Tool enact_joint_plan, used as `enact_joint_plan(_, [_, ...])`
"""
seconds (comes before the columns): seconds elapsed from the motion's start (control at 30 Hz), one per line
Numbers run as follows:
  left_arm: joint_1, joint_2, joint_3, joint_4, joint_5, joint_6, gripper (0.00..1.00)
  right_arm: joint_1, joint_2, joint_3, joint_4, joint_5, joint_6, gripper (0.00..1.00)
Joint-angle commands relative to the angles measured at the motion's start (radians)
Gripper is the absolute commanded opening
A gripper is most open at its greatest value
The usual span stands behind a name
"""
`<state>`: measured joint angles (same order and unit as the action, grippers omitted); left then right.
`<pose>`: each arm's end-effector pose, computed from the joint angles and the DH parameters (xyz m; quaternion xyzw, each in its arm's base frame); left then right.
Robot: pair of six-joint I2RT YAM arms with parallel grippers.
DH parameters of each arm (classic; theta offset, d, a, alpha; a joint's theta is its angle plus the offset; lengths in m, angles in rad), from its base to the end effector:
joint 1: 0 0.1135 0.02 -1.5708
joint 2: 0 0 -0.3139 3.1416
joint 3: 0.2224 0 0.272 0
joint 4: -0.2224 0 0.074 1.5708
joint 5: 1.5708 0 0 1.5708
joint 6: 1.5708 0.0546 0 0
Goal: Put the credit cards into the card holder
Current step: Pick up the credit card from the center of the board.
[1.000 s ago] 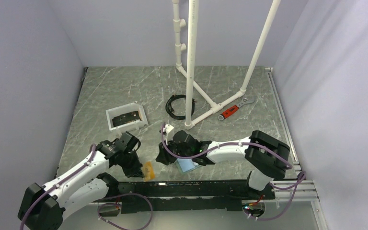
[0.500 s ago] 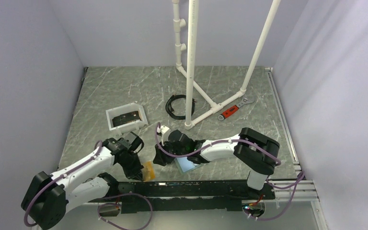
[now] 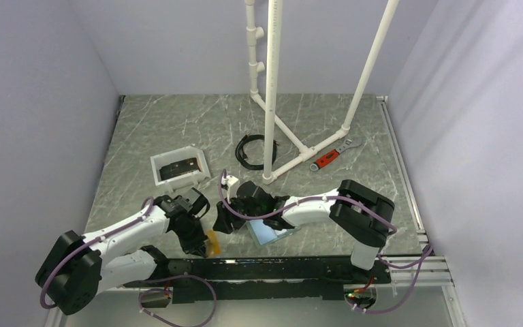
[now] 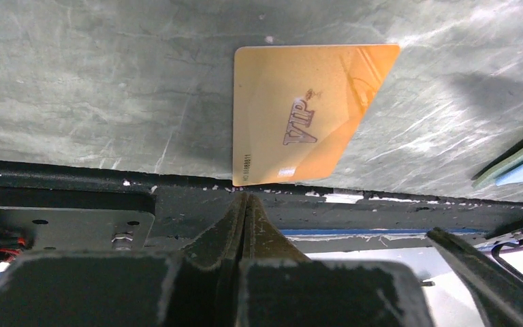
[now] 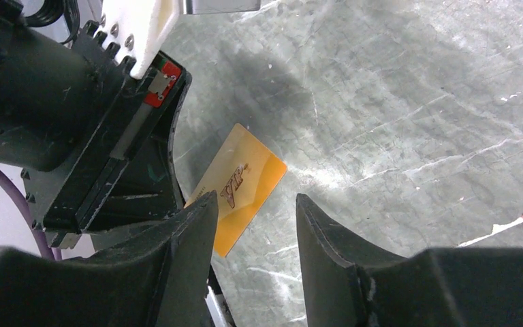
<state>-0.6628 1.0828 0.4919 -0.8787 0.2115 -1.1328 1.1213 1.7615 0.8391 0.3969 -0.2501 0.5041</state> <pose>0.1029 -0.0948 0.1660 0.2260 -0.9671 0.1050 0.0511 0.1605 0.3637 0.1828 -0.3204 0.8002 0.4339 0.2621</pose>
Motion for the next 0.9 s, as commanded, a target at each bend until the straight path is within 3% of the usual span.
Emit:
enact_joint_plan(0.0, [-0.004,-0.024,-0.023,-0.004,-0.017,-0.029,0.0,-0.011,0.024,0.041,0.036,-0.036,0.036,0.5])
enact_joint_plan(0.6, [-0.008,0.037,-0.037,0.041,-0.041,-0.036,0.0,-0.015,0.027,0.041,0.037,-0.045,0.045,0.52])
enact_joint_plan(0.87, [-0.008,0.03,-0.045,0.028,-0.05,-0.041,0.0,-0.055,0.074,0.044,0.128,-0.183,0.151,0.57])
